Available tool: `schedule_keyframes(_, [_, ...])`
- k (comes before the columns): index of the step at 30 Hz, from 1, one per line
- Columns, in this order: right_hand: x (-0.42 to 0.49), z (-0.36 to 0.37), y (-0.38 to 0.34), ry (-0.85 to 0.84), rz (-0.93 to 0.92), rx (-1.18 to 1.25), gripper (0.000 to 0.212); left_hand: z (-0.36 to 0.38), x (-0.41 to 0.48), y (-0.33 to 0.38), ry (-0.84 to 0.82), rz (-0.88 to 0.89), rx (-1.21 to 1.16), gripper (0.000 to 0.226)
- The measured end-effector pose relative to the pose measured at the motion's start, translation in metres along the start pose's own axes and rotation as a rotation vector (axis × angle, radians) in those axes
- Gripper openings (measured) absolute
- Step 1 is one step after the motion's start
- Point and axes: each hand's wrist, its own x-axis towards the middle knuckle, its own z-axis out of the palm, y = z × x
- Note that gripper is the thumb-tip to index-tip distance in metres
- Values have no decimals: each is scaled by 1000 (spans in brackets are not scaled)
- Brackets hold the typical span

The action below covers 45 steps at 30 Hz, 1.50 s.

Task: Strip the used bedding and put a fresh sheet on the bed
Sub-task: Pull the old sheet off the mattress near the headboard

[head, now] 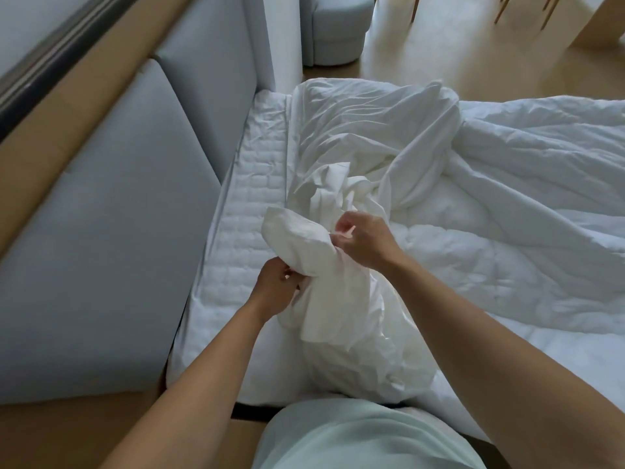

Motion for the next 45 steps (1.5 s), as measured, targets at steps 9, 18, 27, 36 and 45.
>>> schedule_keyframes(9, [-16, 1, -4, -446, 123, 286, 10, 19, -4, -12, 143, -37, 33, 9])
schedule_keyframes(18, [-56, 28, 5, -65, -331, -82, 10, 47, -40, -20, 314, -69, -26, 19])
schedule_keyframes(27, [-100, 57, 10, -251, 14, -200, 13, 90, -142, -37, 556, -29, -41, 13])
schedule_keyframes(36, [-154, 72, 6, -539, 46, -102, 53, 140, -192, -26, 854, -100, -123, 23])
schedule_keyframes(45, [-138, 65, 30, -413, 158, 78, 24, 89, -189, -27, 500, -43, 41, 11])
